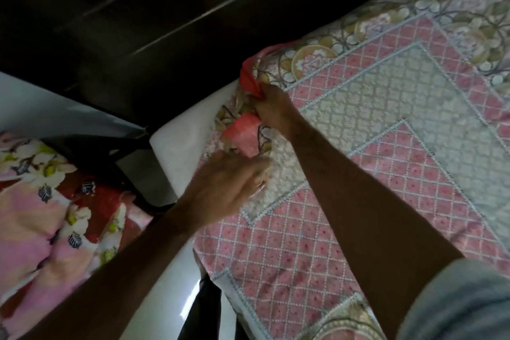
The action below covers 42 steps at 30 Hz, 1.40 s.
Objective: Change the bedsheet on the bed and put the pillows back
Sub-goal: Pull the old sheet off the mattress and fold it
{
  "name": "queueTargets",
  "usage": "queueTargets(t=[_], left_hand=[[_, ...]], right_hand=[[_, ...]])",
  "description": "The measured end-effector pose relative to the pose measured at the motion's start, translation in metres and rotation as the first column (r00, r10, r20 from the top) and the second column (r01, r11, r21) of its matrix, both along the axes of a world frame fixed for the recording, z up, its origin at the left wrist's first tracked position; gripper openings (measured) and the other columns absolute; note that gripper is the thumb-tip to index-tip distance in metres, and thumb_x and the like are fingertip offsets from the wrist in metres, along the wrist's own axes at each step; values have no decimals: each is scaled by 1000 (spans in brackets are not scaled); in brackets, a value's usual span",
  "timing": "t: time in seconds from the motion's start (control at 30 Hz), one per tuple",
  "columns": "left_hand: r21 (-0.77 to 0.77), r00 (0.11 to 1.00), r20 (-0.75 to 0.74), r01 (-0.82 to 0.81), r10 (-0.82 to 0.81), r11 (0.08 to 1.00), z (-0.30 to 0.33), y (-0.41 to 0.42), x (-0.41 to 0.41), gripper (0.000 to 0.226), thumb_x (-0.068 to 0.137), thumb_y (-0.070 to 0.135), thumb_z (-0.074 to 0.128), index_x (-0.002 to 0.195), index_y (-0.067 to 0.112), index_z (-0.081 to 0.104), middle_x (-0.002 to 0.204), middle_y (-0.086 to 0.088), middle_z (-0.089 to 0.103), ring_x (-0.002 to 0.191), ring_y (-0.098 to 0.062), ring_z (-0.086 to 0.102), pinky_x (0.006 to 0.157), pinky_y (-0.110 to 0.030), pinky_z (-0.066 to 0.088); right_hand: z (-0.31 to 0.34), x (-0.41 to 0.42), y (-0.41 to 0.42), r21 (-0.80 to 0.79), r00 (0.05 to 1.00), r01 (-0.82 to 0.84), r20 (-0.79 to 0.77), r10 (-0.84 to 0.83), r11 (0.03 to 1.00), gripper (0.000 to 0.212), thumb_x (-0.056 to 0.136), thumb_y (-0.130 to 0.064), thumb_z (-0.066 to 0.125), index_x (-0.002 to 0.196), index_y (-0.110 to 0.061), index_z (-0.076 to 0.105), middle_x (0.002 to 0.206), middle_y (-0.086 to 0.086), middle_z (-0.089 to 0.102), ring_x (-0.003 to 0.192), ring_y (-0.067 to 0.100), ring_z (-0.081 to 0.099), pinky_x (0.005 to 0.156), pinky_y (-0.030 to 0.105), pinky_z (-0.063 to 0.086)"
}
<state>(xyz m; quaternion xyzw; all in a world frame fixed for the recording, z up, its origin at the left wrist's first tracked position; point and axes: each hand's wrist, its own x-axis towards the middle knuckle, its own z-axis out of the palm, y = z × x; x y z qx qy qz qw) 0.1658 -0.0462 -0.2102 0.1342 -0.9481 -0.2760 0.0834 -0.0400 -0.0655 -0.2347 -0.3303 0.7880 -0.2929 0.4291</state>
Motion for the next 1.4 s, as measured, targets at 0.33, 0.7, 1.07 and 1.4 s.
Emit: queueTargets(t=[0.33,0.7,1.07,1.4], left_hand=[[178,901,408,-236,147,955,-20,-20,-126,75,89,66,42,150,21,42,154,-6,42,139,-28,42,113,-44,37],[196,874,471,-239,122,951,-57,21,-214,106,51,59,90,139,23,43,129,-11,55,117,-37,55,99,-47,47],[268,865,497,-229,70,936,-64,5,-232,69,80,64,73,127,23,45,119,-3,59,106,-27,61,86,-40,52],[-355,835,340,540,-433,763,-80,52,-251,83,99,60,34,163,12,15,170,-11,13,157,-33,10,120,-64,18]], right_hand=[[13,8,282,320,875,-479,107,472,817,20,99,-33,52,112,-22,61,103,-3,63,97,19,63,78,25,46],[6,-147,246,141,846,533,-74,-528,835,41,93,-51,60,113,-17,49,101,9,70,88,29,69,82,47,58],[4,-218,177,207,762,641,-288,-580,739,37,99,-41,45,110,-13,67,110,14,70,100,34,66,88,42,53],[6,-116,354,441,764,639,-453,-459,630,28,101,-38,50,100,-13,62,91,16,71,87,38,68,71,38,47]])
